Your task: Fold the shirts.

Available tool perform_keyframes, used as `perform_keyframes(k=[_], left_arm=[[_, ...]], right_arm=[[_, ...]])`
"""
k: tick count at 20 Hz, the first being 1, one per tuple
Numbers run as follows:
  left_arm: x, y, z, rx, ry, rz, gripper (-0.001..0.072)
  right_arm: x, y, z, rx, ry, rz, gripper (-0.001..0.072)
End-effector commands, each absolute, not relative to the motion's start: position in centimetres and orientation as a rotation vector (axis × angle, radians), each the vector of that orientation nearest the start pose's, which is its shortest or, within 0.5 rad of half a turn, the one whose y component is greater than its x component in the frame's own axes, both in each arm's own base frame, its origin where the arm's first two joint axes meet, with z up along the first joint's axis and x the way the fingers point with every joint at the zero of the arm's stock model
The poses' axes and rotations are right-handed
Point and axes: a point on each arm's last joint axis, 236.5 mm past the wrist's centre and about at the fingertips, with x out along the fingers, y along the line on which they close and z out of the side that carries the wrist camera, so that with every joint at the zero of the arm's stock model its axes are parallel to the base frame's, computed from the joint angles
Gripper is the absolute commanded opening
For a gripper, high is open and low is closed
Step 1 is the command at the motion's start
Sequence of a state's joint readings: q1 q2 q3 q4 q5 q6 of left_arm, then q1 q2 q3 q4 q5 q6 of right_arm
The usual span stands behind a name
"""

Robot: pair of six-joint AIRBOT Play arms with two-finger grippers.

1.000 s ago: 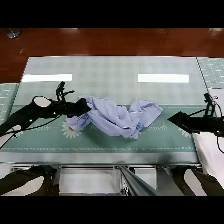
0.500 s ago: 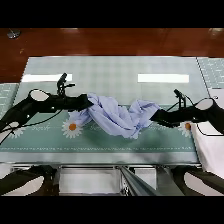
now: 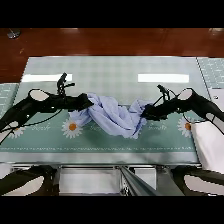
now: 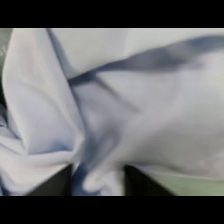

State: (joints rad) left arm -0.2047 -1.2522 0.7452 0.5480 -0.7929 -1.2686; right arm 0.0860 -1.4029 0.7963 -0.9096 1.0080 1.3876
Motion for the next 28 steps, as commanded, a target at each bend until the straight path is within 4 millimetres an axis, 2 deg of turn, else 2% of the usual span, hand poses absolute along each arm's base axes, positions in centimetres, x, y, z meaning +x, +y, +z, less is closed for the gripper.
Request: perform_keyframes(k=[1,2,4,5,6,7,8,10,11,12,13,14,15,16,17,19,20,22,23,25,27,28], left_arm=[[33.8,-21.7,-2.8,-0.706,1.2,-0.493,0.0023],[33.8,-21.7,-2.8,-0.709,1.2,-0.494,0.0023],[33.8,-21.9,-2.2,-0.717,1.202,-0.511,0.0024],[34.2,-21.8,-1.2,-0.718,1.189,-0.529,0.0023],[35.2,-21.5,0.8,-0.721,1.15,-0.549,0.0023],[36.5,-20.9,3.7,-0.718,1.08,-0.567,0.0023],[38.2,-19.9,7.8,-0.707,0.973,-0.583,0.0023],[40.9,-17.6,17.4,-0.7,0.747,-0.592,0.0023],[41.4,-16.4,22.7,-0.672,0.626,-0.606,0.0022],[41.3,-15.5,27.4,-0.638,0.525,-0.622,0.0022],[40.5,-14.7,31.8,-0.595,0.434,-0.637,0.0022],[39.2,-14.0,35.8,-0.528,0.352,-0.643,0.0022],[37.7,-13.1,38.9,-0.451,0.293,-0.621,0.0022],[36.4,-12.1,40.8,-0.385,0.263,-0.577,0.0022],[34.8,-10.9,42.2,-0.321,0.245,-0.514,0.0022],[31.6,-8.5,44.2,-0.222,0.214,-0.393,0.0022],[29.8,-7.7,44.5,-0.173,0.208,-0.353,0.0022],[25.7,-6.6,42.5,-0.115,0.306,-0.286,0.0022],[23.8,-6.6,40.7,-0.12,0.384,-0.28,0.0022],[21.3,-7.4,37.9,-0.117,0.479,-0.308,0.0022],[20.4,-8.4,34.1,-0.165,0.566,-0.342,0.0022],[20.1,-9.2,31.5,-0.202,0.626,-0.374,0.0022]], right_arm=[[30.4,15.5,-10.3,0.506,1.533,0.358,0.0141],[30.4,15.5,-10.3,0.49,1.529,0.375,0.0025],[30.6,15.5,-10.0,0.474,1.518,0.39,0.0025],[31.2,15.3,-9.4,0.456,1.498,0.394,0.0024],[32.5,15.2,-7.9,0.433,1.454,0.403,0.0024],[34.5,15.0,-5.3,0.417,1.38,0.413,0.0024],[36.9,14.7,-1.7,0.409,1.28,0.424,0.0023],[41.7,13.7,8.3,0.39,1.024,0.438,0.0023],[43.3,13.2,14.2,0.374,0.884,0.445,0.0023],[43.8,12.9,19.8,0.345,0.756,0.459,0.0022],[43.5,12.5,25.8,0.304,0.621,0.467,0.0023],[42.4,12.1,31.0,0.262,0.504,0.469,0.0023],[40.5,11.6,36.0,0.219,0.387,0.464,0.0023],[38.0,11.2,40.4,0.18,0.28,0.457,0.0022],[35.5,10.7,43.7,0.147,0.194,0.446,0.0023],[29.9,9.5,48.4,0.08,0.054,0.402,0.0023],[27.2,8.8,49.9,0.053,0.001,0.375,0.0023],[22.8,6.9,50.9,0.037,-0.033,0.298,0.0023],[21.0,6.3,50.6,0.026,-0.023,0.271,0.0023],[18.6,6.2,48.4,0.012,0.061,0.267,0.0023],[18.0,6.4,45.0,0.013,0.19,0.28,0.0023],[18.3,6.5,43.1,0.019,0.252,0.283,0.0024]])
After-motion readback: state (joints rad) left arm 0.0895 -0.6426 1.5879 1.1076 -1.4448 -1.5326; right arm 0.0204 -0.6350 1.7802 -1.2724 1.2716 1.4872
